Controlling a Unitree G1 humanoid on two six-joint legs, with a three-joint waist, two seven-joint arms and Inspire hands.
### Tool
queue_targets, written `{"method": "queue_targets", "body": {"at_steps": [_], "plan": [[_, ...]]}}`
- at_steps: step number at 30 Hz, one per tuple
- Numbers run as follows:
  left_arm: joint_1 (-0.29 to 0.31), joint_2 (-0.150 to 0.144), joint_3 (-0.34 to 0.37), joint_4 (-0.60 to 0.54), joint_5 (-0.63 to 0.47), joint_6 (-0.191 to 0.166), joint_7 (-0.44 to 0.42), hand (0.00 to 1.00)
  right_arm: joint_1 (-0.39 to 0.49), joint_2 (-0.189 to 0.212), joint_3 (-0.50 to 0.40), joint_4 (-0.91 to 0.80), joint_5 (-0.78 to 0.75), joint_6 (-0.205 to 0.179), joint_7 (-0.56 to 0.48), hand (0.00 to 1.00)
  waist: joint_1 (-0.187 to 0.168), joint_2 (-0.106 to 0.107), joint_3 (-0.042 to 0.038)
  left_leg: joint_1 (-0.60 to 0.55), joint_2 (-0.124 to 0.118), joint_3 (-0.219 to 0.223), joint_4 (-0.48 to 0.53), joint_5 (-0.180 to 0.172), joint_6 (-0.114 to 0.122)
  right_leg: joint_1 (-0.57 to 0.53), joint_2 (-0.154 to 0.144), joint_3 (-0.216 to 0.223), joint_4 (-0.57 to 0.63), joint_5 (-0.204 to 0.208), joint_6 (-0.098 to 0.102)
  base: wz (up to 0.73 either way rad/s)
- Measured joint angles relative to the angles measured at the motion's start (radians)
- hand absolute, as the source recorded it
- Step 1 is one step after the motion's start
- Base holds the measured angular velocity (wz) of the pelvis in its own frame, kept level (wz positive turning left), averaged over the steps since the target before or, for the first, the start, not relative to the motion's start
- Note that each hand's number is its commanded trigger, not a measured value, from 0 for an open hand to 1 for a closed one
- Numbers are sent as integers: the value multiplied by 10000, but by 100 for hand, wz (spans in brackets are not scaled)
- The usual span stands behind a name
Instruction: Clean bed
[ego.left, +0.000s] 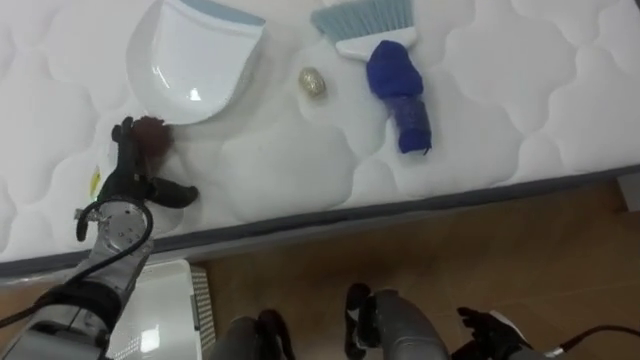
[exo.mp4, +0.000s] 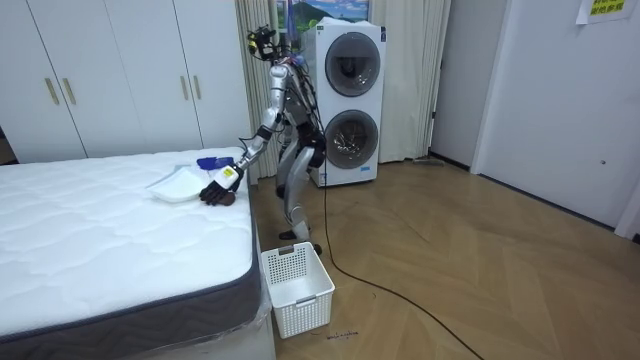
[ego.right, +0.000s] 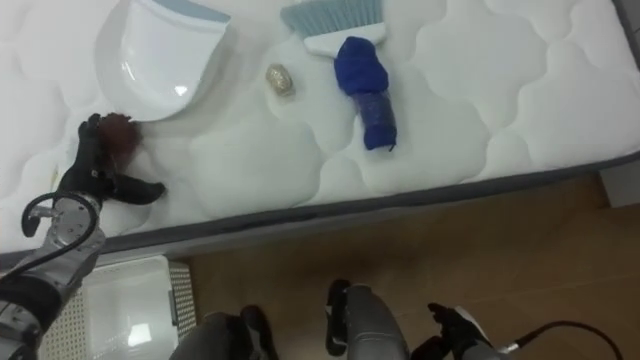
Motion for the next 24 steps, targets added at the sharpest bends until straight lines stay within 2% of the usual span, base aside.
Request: {"method": "queue_targets", "body": {"at_steps": [3,4,5,6,11,13,18,21,24], "plan": [[-17,83,-168,33,-21,132,-298,0,-13,-107,8,-41,-17,12,2,0,-12,-7,-2,21,-12,152,33,-4,16,-122,-57,122,154,-8,-4,-7],[-86,97,-168,130,-28,193,-415,63,-8,-147,6,-88,-19,93,1,0,-30,-4,-1,-20,-18,170,73,-7,22,-181,-71,148,213,-11,-9,-7],[-149,104,-172,227,-27,218,-460,89,-2,-145,7,-98,-25,132,3,0,-49,-4,-1,-29,-19,169,109,-12,30,-188,-83,145,256,-27,-19,0],[-320,107,-175,397,-19,342,-617,100,14,-148,6,-101,-50,240,4,0,-96,-7,-1,-43,-36,146,188,-29,50,-191,-142,112,364,-90,-30,10],[-794,227,-146,822,-27,722,-911,100,9,-201,-11,-151,-419,538,-3,0,-263,-20,-6,-130,-153,128,307,-49,89,-315,-283,131,608,-149,-18,5],[-955,382,-147,943,-26,891,-909,100,27,-203,-8,-149,-461,655,-9,0,-324,-29,-12,-153,-155,103,372,-60,107,-314,-311,116,657,-157,-15,4],[-1014,659,-140,1147,-25,1085,-823,100,97,-202,-11,-294,-506,884,-5,0,-541,-43,-22,-177,-147,96,485,-103,179,-298,-330,96,675,-151,21,0],[-1117,677,-163,1155,16,1456,-809,100,273,-201,-13,-496,-796,1047,-16,0,-568,-49,-26,-178,-152,108,516,-145,233,-296,-332,122,670,-145,78,-1],[-1075,566,-312,1173,-2,1571,-851,100,362,-162,-6,-537,-828,1083,-7,0,-564,-48,-27,-170,-156,155,538,-189,274,-298,-372,103,675,-140,105,-3]]}}
